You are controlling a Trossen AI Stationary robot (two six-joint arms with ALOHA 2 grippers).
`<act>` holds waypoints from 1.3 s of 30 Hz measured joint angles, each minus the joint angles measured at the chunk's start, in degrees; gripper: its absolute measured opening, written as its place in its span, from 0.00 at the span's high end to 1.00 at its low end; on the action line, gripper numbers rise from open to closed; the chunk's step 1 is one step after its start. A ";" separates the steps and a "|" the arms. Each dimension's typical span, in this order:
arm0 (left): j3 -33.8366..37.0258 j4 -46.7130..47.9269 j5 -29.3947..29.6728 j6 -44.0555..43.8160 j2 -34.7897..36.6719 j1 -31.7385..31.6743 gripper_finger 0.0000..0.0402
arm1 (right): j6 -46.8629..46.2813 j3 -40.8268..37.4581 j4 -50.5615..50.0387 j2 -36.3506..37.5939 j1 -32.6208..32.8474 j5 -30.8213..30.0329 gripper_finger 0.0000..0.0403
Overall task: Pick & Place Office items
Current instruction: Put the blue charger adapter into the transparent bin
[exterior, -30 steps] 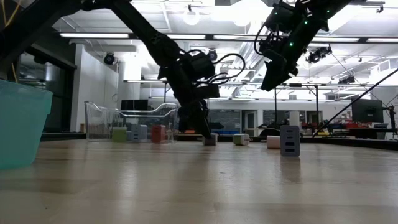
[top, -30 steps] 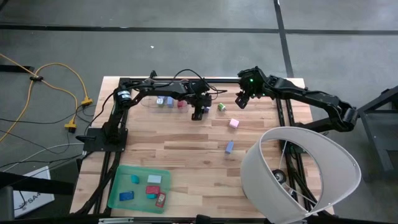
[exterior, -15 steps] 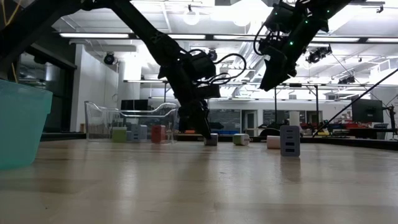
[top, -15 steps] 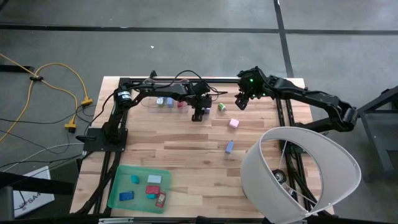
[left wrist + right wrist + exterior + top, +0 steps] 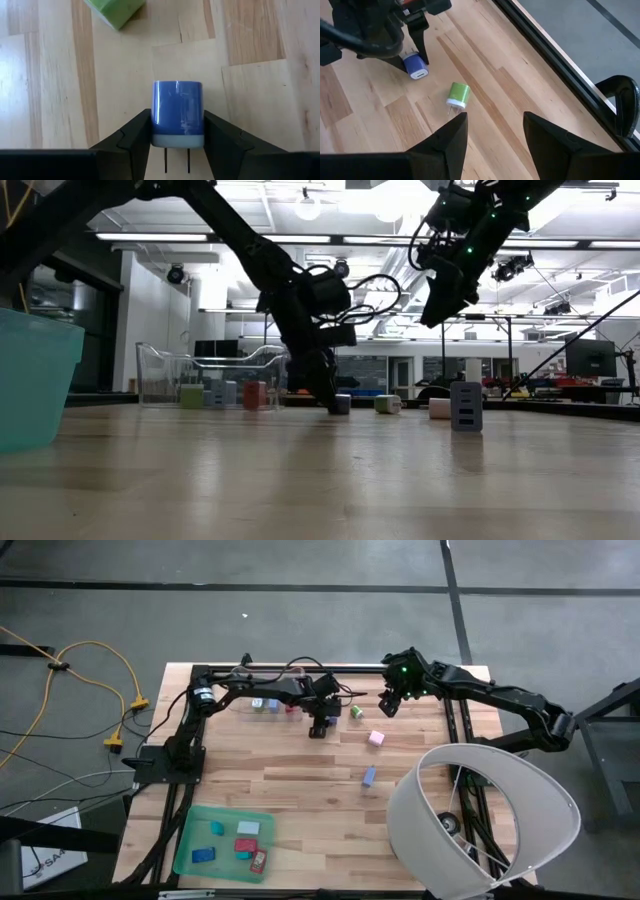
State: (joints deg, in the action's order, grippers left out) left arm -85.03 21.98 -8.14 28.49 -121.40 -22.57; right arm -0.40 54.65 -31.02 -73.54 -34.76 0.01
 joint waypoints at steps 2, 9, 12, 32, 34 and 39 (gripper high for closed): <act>0.02 -0.44 0.01 0.08 0.22 0.11 0.63 | 0.01 0.00 -0.10 0.00 0.00 -0.01 0.55; 0.14 -1.33 0.51 0.06 0.48 0.15 0.67 | 0.00 0.00 -0.45 0.00 0.00 -0.01 0.55; 0.15 -1.42 0.59 0.06 0.60 0.15 0.67 | 0.00 0.00 -0.57 0.00 0.00 0.00 0.55; 0.20 -0.48 0.98 -0.44 5.44 0.65 0.67 | 0.02 0.00 -1.54 0.00 0.00 0.00 0.55; 0.20 0.18 0.95 -0.42 7.40 0.65 0.66 | 0.02 0.00 -1.55 0.00 0.00 0.00 0.55; 0.10 5.54 -0.47 -1.29 12.40 -0.37 0.66 | 0.00 0.00 -1.56 0.00 0.00 0.18 0.55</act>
State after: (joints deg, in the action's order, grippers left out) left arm -84.93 27.52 -8.61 27.20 -109.00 -22.93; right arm -0.40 54.65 -32.58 -73.54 -34.76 0.19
